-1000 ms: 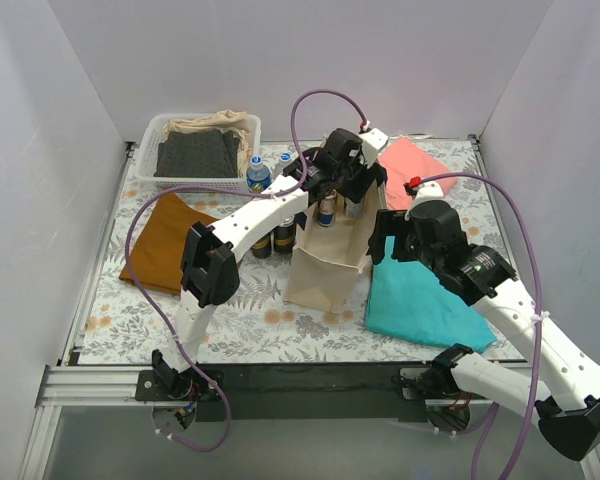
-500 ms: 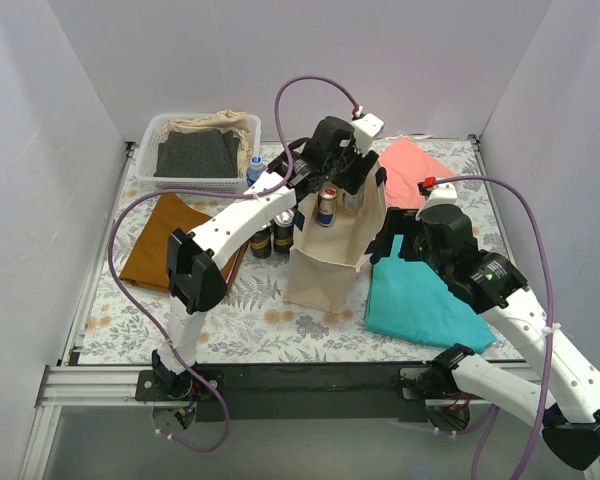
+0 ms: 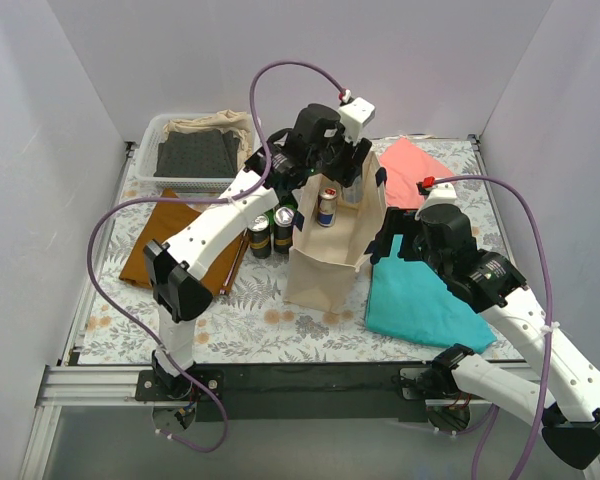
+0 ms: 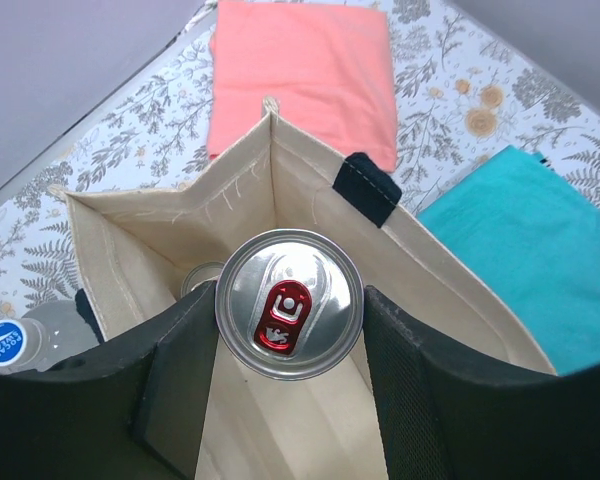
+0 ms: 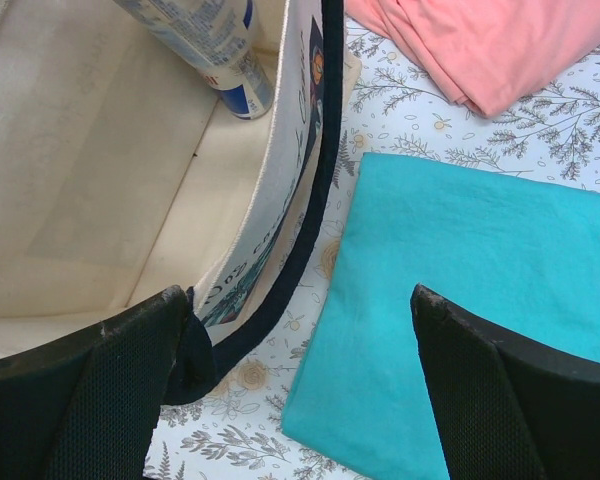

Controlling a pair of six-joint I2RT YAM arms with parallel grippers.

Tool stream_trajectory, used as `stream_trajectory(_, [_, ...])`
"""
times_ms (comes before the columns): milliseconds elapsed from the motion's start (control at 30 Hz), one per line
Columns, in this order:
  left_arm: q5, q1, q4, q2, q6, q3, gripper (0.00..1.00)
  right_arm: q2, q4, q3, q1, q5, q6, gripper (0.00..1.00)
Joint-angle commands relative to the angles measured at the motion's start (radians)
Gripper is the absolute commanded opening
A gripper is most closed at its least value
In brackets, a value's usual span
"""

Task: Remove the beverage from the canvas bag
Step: Take out the drink from the canvas bag, then place the drink at the center of the board.

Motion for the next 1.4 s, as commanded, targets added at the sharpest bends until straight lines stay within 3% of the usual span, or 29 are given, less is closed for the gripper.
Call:
stream_trajectory(0, [0.015, -0.006, 0.035, -0.122, -0.027, 0.065, 0.0, -0.006, 0.026, -0.007, -0.004, 0.02, 0.007, 0.98])
stream_trajectory(467, [0.029, -0.006, 0.067, -0.292, -0.066, -0.023, 0.0, -0.018, 0.025, -0.015, -0.004, 0.02, 0.011, 0.98])
stream_trajectory(1000, [-0.144, -0.006, 0.142, -0.542, -0.096, -0.278, 0.0, -0.006, 0.025, -0.012, -0.004, 0.003, 0.021, 0.98])
stream_trajectory(1367, [-0.377, -0.006, 0.18, -0.659, -0.121, -0.404, 0.0, 0.002, 0.028, -0.015, -0.004, -0.003, 0.024, 0.98])
